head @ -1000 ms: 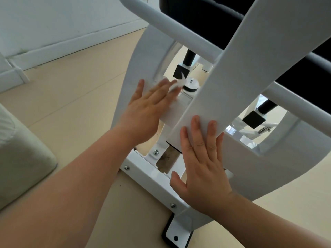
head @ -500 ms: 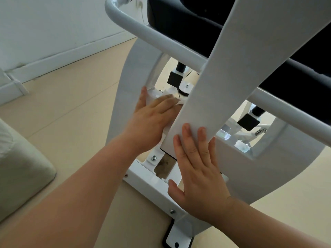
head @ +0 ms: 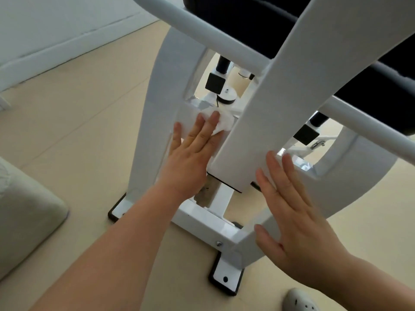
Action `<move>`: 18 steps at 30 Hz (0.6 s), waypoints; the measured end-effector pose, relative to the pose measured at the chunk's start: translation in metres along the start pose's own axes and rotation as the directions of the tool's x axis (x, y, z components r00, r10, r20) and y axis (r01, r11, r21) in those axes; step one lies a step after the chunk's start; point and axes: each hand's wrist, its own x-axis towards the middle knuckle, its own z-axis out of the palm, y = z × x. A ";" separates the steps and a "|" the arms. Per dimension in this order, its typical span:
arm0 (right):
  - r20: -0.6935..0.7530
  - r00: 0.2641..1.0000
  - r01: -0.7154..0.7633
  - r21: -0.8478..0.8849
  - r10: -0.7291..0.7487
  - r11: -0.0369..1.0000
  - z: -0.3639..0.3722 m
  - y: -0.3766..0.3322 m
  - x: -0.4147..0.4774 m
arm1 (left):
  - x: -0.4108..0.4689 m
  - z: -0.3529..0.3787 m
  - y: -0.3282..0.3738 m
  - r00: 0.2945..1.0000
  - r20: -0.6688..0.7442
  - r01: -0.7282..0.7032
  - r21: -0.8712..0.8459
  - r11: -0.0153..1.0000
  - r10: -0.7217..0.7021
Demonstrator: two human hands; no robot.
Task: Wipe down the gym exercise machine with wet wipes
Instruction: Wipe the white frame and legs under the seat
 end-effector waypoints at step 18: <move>0.113 0.985 0.108 0.185 -0.131 0.977 0.021 0.059 -0.026 | -0.058 -0.092 0.060 0.969 0.056 0.242 -0.015 0.970 -0.241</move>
